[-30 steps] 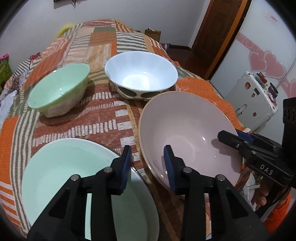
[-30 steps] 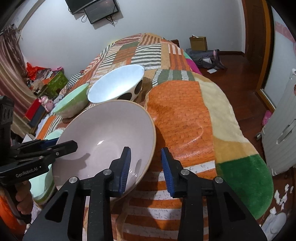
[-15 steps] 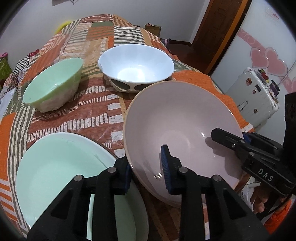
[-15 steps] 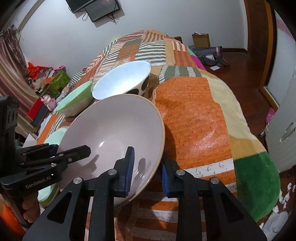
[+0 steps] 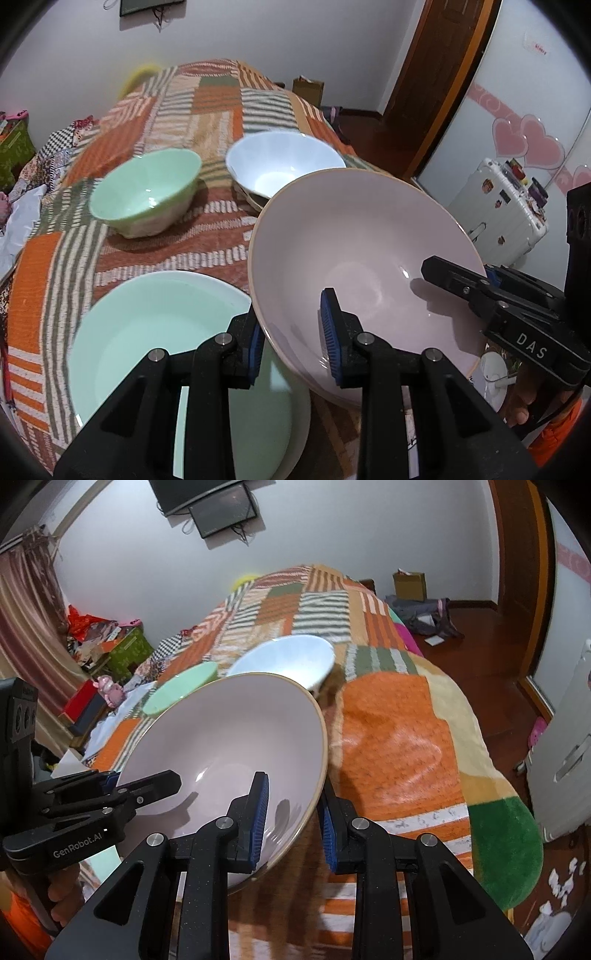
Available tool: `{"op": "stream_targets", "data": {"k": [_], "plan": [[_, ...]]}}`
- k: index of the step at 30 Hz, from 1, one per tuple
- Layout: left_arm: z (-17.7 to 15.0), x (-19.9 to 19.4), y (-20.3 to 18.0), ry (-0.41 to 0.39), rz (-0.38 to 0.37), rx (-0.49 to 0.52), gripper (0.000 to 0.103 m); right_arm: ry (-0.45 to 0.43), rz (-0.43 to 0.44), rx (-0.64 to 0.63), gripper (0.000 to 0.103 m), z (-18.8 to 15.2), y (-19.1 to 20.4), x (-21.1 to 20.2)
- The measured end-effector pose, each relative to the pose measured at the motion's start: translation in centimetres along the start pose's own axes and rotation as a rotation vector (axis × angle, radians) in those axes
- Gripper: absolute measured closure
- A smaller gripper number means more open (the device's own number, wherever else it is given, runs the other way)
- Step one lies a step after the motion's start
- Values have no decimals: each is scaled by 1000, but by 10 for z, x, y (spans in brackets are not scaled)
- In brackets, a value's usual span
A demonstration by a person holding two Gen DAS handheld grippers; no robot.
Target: Organize plates and bowls
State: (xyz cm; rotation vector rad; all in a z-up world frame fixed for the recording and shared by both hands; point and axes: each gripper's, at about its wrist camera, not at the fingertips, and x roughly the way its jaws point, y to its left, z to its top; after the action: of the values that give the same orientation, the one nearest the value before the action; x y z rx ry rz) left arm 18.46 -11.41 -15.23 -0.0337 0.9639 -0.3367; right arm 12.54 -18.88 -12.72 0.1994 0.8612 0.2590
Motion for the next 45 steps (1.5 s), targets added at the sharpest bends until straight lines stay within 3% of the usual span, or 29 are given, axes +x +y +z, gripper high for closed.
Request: {"op": "stream_targets", "data": {"k": [20,45], "plan": [[-33,-92,80,-119,85,-114,74,-19,102,-143,79,2,100,8],[-108,-165,210,-144,273,-334,74,103,278,-341,79,-23,239,63]]}}
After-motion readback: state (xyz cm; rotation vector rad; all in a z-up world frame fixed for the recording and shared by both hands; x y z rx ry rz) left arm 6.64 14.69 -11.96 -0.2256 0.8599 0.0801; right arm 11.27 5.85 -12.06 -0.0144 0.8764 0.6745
